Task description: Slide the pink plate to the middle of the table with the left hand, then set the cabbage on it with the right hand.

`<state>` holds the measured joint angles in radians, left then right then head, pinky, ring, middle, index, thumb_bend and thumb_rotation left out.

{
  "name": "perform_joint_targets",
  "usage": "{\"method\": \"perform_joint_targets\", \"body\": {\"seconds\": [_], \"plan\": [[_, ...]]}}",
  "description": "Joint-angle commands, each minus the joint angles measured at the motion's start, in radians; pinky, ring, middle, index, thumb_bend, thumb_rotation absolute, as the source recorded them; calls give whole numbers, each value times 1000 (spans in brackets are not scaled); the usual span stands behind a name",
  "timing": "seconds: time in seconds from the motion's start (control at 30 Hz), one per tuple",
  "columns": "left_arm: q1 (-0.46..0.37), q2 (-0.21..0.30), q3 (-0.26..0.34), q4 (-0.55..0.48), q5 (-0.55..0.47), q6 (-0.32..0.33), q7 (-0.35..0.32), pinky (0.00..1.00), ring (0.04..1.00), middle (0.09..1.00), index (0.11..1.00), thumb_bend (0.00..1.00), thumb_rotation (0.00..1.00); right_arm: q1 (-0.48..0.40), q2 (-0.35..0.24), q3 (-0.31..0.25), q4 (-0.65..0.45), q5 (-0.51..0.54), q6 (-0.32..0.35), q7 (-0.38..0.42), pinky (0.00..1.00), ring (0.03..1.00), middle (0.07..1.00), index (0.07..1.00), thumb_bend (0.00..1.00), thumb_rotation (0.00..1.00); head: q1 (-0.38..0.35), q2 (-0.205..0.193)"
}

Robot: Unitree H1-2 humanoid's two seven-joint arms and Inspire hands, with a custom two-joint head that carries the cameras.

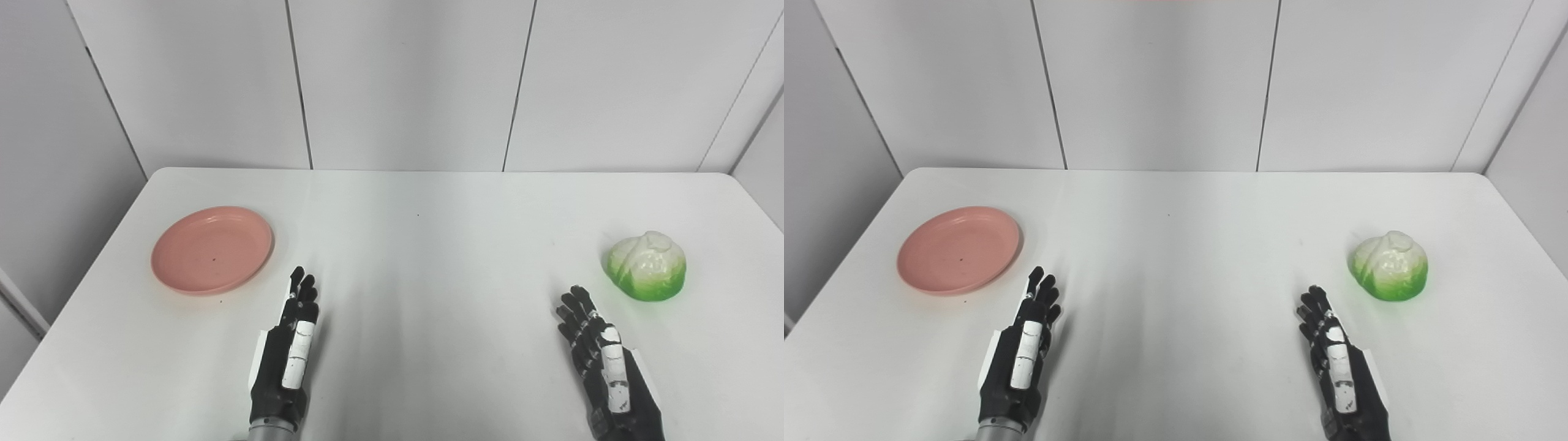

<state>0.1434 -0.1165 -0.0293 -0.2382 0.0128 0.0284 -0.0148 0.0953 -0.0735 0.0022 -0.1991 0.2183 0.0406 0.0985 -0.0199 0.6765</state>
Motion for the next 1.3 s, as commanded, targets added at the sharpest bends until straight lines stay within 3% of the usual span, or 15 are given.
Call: {"method": "perform_joint_targets", "body": {"seconds": [0.0, 1.27], "plan": [[29, 23, -2, -35, -8, -6, -8, 1000, 1000, 1000, 1000, 835, 886, -5, 8, -3, -14, -3, -38, 7, 993, 957, 953, 952, 937, 979, 1, -1], [28, 24, -6, -33, -1, -4, -11, 1000, 1000, 1000, 1000, 831, 894, -8, 8, -8, -9, -3, -40, 7, 993, 955, 954, 953, 924, 987, 2, 1]]}}
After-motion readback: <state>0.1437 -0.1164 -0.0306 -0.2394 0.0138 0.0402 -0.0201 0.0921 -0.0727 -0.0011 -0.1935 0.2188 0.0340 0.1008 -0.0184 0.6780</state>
